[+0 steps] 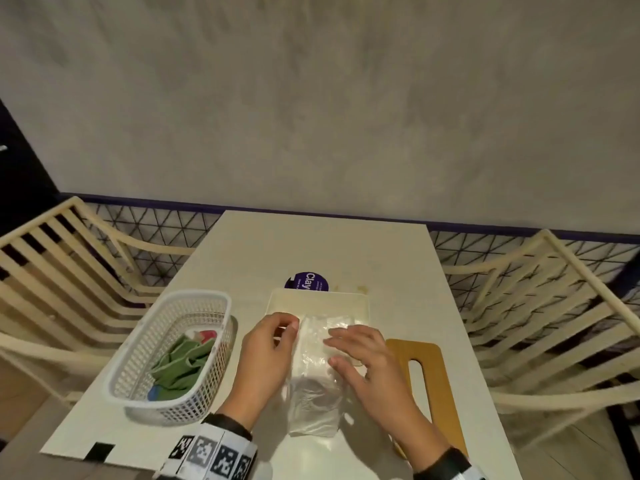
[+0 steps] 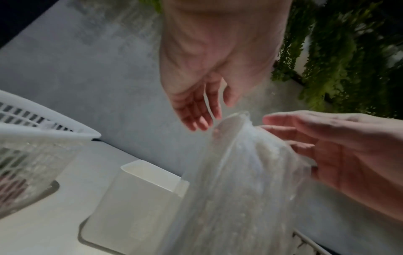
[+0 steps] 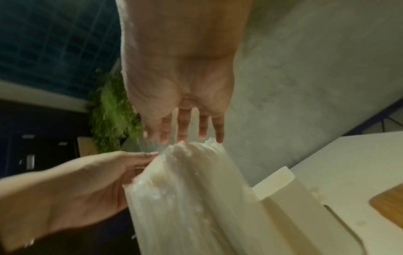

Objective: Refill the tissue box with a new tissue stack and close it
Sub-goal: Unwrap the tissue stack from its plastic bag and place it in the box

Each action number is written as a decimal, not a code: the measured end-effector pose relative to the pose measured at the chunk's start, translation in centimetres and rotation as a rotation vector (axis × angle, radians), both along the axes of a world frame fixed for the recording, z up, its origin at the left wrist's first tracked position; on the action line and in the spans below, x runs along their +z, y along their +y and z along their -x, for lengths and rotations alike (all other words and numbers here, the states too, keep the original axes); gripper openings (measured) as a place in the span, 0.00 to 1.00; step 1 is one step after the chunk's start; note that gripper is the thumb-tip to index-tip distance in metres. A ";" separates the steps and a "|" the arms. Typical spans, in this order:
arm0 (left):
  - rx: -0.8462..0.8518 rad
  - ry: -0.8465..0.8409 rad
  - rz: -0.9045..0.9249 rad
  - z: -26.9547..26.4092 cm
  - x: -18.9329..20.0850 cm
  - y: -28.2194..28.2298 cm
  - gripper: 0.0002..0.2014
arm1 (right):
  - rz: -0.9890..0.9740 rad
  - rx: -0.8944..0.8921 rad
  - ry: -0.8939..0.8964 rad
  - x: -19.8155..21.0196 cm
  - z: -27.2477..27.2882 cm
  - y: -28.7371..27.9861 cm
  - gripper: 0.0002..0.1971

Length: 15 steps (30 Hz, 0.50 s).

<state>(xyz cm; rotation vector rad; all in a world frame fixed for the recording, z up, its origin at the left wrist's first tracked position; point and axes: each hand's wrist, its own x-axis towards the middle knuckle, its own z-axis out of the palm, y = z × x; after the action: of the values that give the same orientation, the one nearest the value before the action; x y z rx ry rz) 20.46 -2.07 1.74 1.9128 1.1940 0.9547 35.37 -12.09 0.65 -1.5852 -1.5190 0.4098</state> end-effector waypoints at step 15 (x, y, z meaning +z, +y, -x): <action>-0.241 -0.017 0.257 -2.2 -2.4 1.8 0.12 | 0.730 0.042 -0.410 5.4 -0.4 10.1 0.12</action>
<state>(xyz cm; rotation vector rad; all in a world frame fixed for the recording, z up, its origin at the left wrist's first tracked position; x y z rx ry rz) 22.64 -0.26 -0.63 1.7887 0.9957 0.6544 35.78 -2.00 6.07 -2.3105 -1.8285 0.7586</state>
